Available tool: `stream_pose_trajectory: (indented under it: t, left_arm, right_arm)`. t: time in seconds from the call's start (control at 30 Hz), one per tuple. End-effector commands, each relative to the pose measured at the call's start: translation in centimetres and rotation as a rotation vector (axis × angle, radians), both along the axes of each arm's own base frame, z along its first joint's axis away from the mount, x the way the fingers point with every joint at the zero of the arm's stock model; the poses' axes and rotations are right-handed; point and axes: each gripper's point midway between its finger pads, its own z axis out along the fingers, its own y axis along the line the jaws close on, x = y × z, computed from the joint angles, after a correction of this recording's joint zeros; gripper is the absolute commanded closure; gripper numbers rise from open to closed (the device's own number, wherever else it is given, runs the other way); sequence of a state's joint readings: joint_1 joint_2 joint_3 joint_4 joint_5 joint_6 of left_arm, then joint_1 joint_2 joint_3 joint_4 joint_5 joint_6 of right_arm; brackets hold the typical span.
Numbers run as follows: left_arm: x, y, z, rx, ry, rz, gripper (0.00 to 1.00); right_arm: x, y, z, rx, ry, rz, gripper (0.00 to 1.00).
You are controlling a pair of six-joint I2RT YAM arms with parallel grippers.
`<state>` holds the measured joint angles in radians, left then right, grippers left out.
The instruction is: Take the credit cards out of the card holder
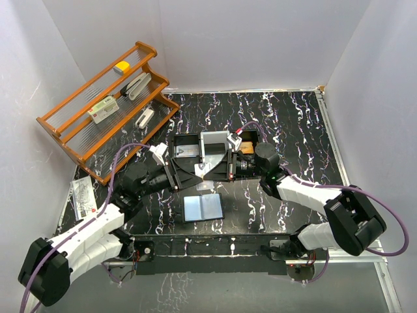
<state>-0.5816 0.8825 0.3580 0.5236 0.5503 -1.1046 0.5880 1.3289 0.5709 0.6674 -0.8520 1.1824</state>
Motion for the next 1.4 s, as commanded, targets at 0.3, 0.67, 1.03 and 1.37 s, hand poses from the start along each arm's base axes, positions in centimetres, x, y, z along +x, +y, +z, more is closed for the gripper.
stream_pose_trajectory:
  t: [0.3,0.67,1.03,1.37]
  left_arm:
    - [2.9,8.9,-1.8,0.651,-0.065,0.313,0.01]
    - [7.3,15.2,-1.5,0.998,-0.161,0.357,0.01]
    - [7.8,20.9,-0.7,0.978,-0.202,0.659,0.01]
    - [6.6,20.9,-2.7,0.968,-0.173,0.647,0.01]
  right_arm:
    - [3.6,-1.0,-0.3,-0.228,-0.189,-0.168,1.0]
    - [7.0,-3.1,0.6,-0.443,-0.428,-0.304,1.0]
    - [10.7,-3.4,2.2,-0.729,-0.696,-0.365,1.0]
    - [11.6,2.6,2.1,-0.904,-1.337,-0.124,1.0]
